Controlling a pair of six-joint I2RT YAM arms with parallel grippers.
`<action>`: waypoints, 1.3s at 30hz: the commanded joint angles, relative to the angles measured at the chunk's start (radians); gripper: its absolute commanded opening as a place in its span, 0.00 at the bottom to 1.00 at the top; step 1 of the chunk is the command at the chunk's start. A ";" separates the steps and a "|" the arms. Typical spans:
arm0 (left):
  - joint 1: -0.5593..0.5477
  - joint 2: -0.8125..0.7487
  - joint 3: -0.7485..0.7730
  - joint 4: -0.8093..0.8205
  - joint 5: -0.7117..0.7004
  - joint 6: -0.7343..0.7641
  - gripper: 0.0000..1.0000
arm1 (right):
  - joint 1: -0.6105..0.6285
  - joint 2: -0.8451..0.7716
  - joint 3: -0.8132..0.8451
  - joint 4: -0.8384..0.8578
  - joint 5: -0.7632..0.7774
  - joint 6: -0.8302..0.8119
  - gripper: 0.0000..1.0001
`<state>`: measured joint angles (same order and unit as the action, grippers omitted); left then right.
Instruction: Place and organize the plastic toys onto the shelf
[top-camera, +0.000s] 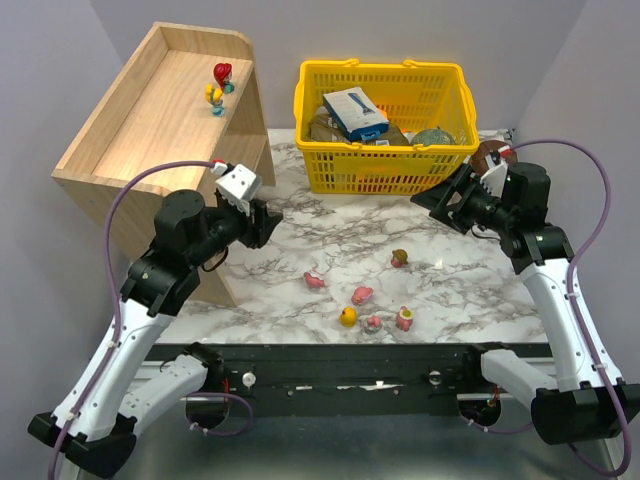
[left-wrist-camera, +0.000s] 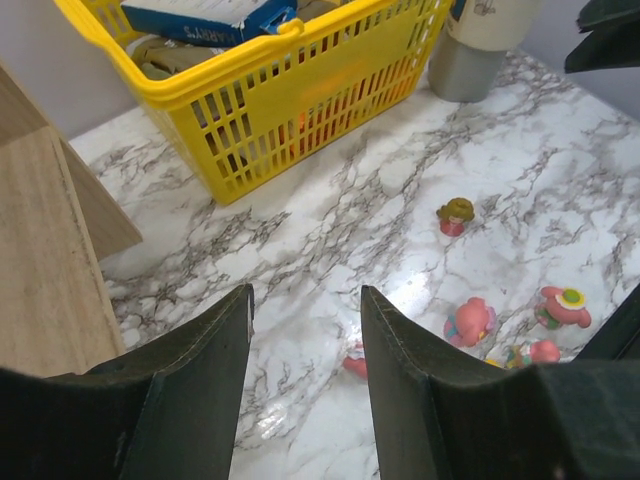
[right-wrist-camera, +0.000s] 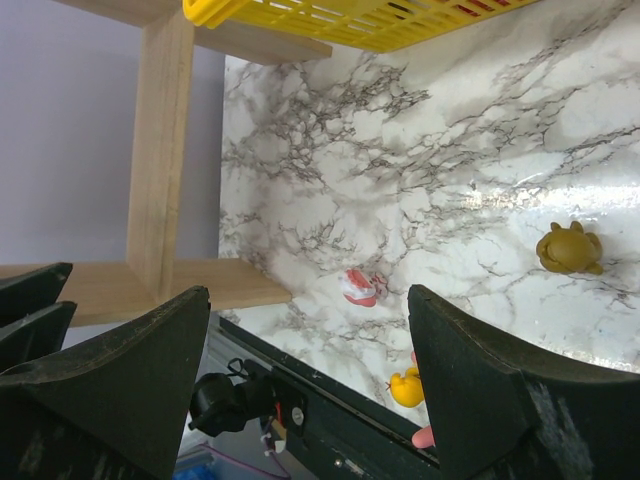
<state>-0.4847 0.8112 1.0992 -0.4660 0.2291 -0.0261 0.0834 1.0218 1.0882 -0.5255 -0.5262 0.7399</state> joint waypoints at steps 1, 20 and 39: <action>0.081 0.031 0.031 0.024 0.126 0.045 0.55 | -0.005 0.000 0.024 -0.005 0.009 -0.014 0.88; 0.313 0.138 0.057 0.128 0.384 0.034 0.55 | -0.005 0.014 0.033 -0.002 0.025 -0.008 0.88; 0.132 0.128 -0.001 0.185 0.388 -0.075 0.66 | 0.003 0.014 -0.068 -0.016 -0.017 -0.088 0.88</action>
<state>-0.2432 0.9554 1.1133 -0.2916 0.6689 -0.0929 0.0837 1.0344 1.0527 -0.5247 -0.5282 0.7013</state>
